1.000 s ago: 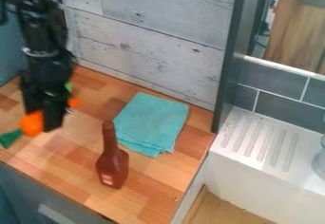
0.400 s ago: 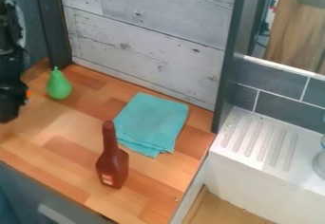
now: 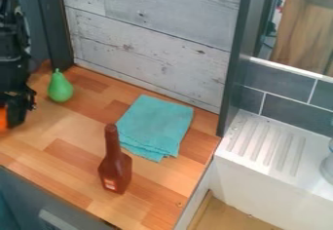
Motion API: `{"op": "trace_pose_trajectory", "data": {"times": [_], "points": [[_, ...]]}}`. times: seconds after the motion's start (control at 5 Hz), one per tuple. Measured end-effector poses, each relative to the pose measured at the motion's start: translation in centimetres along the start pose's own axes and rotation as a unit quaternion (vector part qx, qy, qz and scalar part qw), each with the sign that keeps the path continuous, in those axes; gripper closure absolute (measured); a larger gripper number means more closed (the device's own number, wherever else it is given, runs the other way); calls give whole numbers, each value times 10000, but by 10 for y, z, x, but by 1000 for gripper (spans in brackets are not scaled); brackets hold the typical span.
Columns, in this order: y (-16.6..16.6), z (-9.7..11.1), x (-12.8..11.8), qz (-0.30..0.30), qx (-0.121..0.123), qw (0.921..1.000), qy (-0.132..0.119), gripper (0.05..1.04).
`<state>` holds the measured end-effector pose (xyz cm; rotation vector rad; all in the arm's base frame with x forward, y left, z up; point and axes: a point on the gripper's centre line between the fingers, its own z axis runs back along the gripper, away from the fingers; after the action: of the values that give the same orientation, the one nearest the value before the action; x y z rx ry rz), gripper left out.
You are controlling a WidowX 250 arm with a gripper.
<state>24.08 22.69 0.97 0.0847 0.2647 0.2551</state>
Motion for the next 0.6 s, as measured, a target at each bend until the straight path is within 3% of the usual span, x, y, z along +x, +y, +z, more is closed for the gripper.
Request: {"op": "trace_pose_trajectory", "data": {"times": [0.2,0.4,0.6], "points": [[4,-2,6,51,-21,9998,204,491],[3,-2,4,105,-39,9996,270,423],[0,-2,-1,29,-132,9990,427,127]]}}
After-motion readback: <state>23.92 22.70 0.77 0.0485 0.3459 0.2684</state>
